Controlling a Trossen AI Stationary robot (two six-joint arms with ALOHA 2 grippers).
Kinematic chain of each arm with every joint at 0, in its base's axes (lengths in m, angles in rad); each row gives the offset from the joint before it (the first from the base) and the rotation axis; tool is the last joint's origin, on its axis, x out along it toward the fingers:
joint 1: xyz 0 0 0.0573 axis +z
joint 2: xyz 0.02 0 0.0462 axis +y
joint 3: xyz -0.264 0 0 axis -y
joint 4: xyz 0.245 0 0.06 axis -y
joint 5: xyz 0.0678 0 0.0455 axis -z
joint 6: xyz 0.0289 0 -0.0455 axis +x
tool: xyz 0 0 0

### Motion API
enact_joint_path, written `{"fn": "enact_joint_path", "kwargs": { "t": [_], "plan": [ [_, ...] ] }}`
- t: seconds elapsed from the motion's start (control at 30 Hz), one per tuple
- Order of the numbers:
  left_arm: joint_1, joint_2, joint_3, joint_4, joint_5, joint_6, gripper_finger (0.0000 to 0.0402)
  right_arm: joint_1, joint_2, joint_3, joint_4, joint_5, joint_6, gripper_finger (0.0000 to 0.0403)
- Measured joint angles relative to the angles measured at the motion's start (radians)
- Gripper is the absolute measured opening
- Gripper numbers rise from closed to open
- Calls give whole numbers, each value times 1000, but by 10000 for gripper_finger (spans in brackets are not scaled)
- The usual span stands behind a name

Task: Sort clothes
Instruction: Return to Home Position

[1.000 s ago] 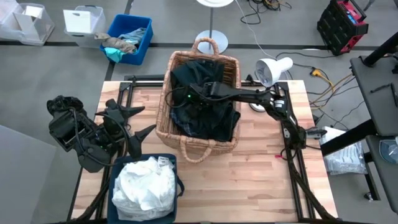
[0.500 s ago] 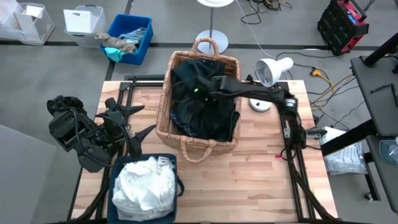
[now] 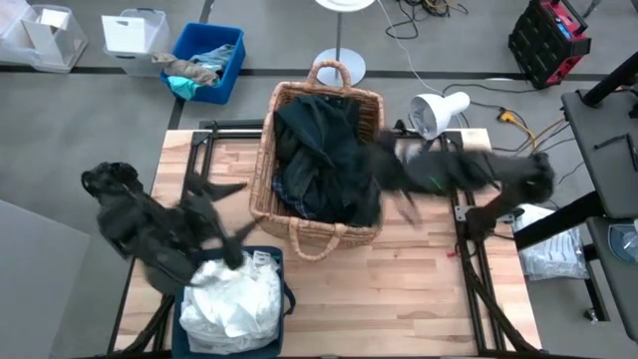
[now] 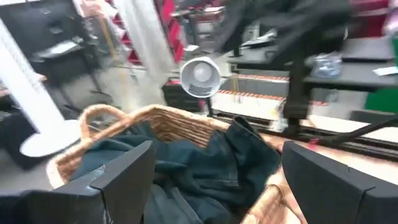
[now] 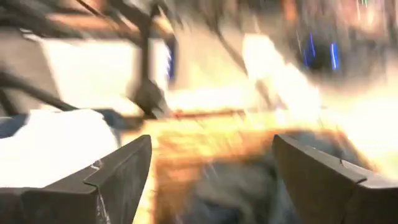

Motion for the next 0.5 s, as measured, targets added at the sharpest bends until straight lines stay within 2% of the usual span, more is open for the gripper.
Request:
{"fn": "enact_joint_path", "kwargs": {
  "t": [0.03, 0.13, 0.27, 0.4, 0.5],
  "plan": [
    [25, 20, -2, 20, -5, 8, 322, 71, -29, -49, 87, 48, -58, 323],
    [119, 61, -7, 92, 79, 9, 322, 237, -103, -211, 357, 114, -160, 313],
    [168, 99, -7, 312, 152, 243, 322, 347, -201, -404, 601, 150, -207, 300],
    [203, 110, -11, 514, 295, 443, 322, 371, -254, -540, 672, 227, -200, 285],
    [214, 87, -8, 617, 365, 526, 322, 369, -292, -588, 665, 251, -106, 273]
  ]
}}
